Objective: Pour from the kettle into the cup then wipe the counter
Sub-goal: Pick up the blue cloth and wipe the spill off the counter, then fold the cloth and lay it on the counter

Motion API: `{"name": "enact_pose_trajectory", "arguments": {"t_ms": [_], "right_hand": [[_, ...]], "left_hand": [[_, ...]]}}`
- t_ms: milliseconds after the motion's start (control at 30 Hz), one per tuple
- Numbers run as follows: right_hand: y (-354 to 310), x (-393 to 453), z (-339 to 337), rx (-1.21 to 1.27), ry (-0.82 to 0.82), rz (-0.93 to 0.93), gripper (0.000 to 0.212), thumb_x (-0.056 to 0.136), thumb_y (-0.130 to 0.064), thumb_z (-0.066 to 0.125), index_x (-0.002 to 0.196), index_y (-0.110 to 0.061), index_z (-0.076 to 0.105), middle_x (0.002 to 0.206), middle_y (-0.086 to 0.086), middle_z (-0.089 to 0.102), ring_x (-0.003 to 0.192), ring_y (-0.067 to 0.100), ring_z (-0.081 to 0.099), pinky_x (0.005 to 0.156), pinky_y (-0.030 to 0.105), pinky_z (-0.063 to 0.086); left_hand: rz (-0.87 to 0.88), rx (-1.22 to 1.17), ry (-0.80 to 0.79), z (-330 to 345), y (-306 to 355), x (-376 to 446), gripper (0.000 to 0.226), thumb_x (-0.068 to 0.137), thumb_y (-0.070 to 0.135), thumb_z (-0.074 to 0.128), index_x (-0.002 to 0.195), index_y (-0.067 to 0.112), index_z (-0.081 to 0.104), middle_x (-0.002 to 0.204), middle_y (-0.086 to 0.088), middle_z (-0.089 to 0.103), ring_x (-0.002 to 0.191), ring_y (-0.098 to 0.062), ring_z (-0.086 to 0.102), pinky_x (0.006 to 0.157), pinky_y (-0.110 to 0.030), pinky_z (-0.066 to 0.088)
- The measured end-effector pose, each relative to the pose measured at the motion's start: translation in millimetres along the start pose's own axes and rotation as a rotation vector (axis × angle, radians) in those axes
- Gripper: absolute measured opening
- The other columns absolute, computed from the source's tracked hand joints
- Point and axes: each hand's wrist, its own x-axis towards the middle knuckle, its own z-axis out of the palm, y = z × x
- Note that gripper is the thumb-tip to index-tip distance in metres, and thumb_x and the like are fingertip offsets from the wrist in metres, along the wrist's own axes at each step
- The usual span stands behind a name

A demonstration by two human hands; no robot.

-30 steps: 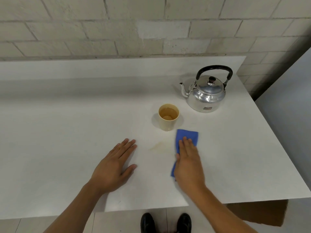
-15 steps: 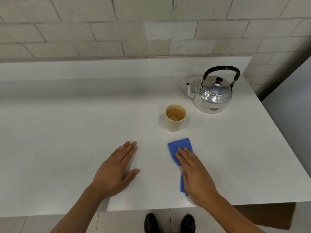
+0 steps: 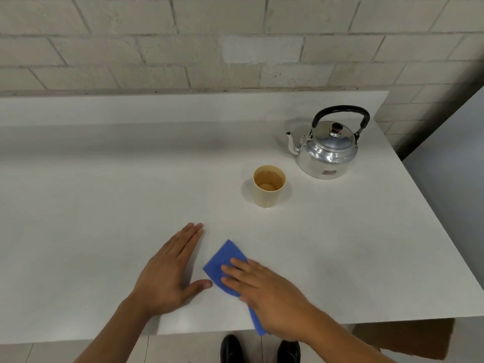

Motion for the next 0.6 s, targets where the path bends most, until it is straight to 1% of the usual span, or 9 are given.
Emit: {"name": "enact_pose_trajectory", "arguments": {"t_ms": [67,133,267,333,367,433,500,567,600], "right_hand": [[18,-32,-13,0.038,0.026,-0.001,0.048,0.108,-0.020,0.041,0.156,-0.026,0.038,0.167,-0.013,0.023,0.154,0.004,0.009,0.124,0.027,0.004],[42,-49,-29,0.012,0.032,0.035,0.048,0.107,-0.020,0.044,0.155,-0.027,0.040,0.166,-0.014,0.026,0.154,0.007,0.016,0.124,0.028,0.009],[74,-39,-56,-0.144,-0.052,0.079,0.050,0.109,-0.029,0.039,0.159,-0.030,0.029,0.168,-0.016,0.016,0.154,0.002,0.004,0.124,0.027,0.003],[77,-28,-62,-0.235,-0.069,0.068,0.050,0.111,-0.037,0.031,0.160,-0.030,0.025,0.168,-0.016,0.012,0.154,0.001,-0.002,0.125,0.029,0.003],[77,-25,-64,-0.263,-0.057,0.063,0.050,0.111,-0.041,0.028,0.159,-0.030,0.027,0.168,-0.016,0.013,0.154,0.002,-0.002,0.125,0.031,0.004],[71,-27,-70,-0.160,0.052,0.119,0.050,0.109,-0.048,0.031,0.155,-0.031,0.039,0.166,-0.017,0.024,0.154,0.002,0.007,0.125,0.028,0.008],[64,-38,-75,0.029,0.249,0.241,0.042,0.107,-0.045,0.041,0.145,-0.032,0.053,0.155,-0.018,0.044,0.146,0.000,0.030,0.120,0.025,0.023],[61,-52,-73,0.103,0.437,0.399,0.030,0.103,-0.030,0.052,0.131,-0.027,0.063,0.129,-0.013,0.062,0.122,0.008,0.053,0.105,0.029,0.042],[60,-59,-71,0.129,0.498,0.502,0.028,0.101,-0.023,0.056,0.128,-0.023,0.065,0.118,-0.011,0.062,0.111,0.011,0.058,0.097,0.030,0.048]], "left_hand": [[-0.008,0.013,-0.012,0,-1,0,0.111,0.086,0.086,0.047,0.167,0.025,0.003,0.176,0.012,0.005,0.162,-0.007,0.004,0.130,-0.034,0.017],[-0.004,0.013,-0.011,-1,1,1,0.109,0.087,0.085,0.045,0.167,0.025,0.003,0.176,0.012,0.004,0.162,-0.008,0.002,0.130,-0.035,0.016],[-0.021,-0.018,0.014,-4,6,2,0.095,0.094,0.079,0.040,0.167,0.025,0.012,0.175,0.014,0.010,0.161,-0.005,0.003,0.129,-0.031,0.016],[-0.079,-0.088,0.051,-7,12,6,0.082,0.098,0.074,0.035,0.165,0.028,0.024,0.172,0.016,0.020,0.160,-0.004,0.012,0.127,-0.029,0.018],[-0.114,-0.122,0.072,-9,17,9,0.077,0.098,0.071,0.035,0.162,0.027,0.033,0.169,0.014,0.029,0.158,-0.007,0.020,0.126,-0.029,0.020],[-0.166,-0.162,0.128,-11,30,19,0.066,0.099,0.062,0.042,0.150,0.021,0.053,0.155,0.007,0.051,0.148,-0.016,0.042,0.120,-0.032,0.032],[-0.212,-0.215,0.168,-11,44,34,0.048,0.100,0.048,0.055,0.136,0.017,0.065,0.137,0.002,0.064,0.132,-0.021,0.055,0.108,-0.029,0.040],[-0.238,-0.269,0.136,-10,60,50,0.034,0.100,0.034,0.064,0.131,0.018,0.069,0.130,0.003,0.067,0.125,-0.018,0.058,0.103,-0.021,0.038],[-0.240,-0.300,0.109,-9,67,58,0.032,0.100,0.031,0.065,0.130,0.020,0.069,0.128,0.004,0.068,0.123,-0.015,0.057,0.102,-0.020,0.039]]}}
